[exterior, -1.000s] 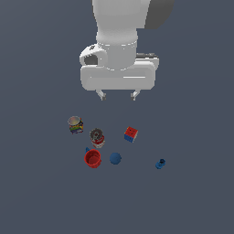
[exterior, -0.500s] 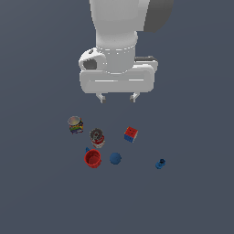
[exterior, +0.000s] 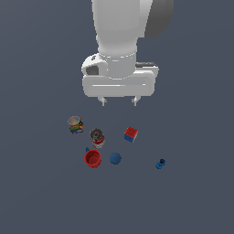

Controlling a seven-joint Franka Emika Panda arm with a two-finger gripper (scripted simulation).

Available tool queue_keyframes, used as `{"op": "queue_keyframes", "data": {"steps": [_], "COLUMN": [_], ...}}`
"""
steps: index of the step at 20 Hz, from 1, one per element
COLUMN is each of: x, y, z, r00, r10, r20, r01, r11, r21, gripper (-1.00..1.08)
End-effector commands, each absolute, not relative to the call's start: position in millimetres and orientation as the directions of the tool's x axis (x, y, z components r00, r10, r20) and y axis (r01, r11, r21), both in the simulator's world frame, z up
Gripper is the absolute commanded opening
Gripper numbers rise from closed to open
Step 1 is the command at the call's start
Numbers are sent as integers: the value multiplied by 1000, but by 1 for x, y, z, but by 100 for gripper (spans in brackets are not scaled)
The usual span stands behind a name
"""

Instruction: Pick up a designated object from a clutter of objects.

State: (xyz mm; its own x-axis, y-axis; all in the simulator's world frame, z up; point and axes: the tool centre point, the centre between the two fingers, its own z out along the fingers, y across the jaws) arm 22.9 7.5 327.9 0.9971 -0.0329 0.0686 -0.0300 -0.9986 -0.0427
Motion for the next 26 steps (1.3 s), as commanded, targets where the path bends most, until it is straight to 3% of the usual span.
{"op": "queue_keyframes", "data": {"steps": [1, 12, 26], "x": [23, 19, -19], "y": [11, 43, 74], "z": [317, 228, 107], "r00": [997, 975, 883], "r10": [-52, -223, -469], "r20": [64, 26, -3], "r01": [-49, -221, -469], "r11": [-998, -974, -883], "r21": [-46, -58, -16], "gripper": [100, 100, 100]}}
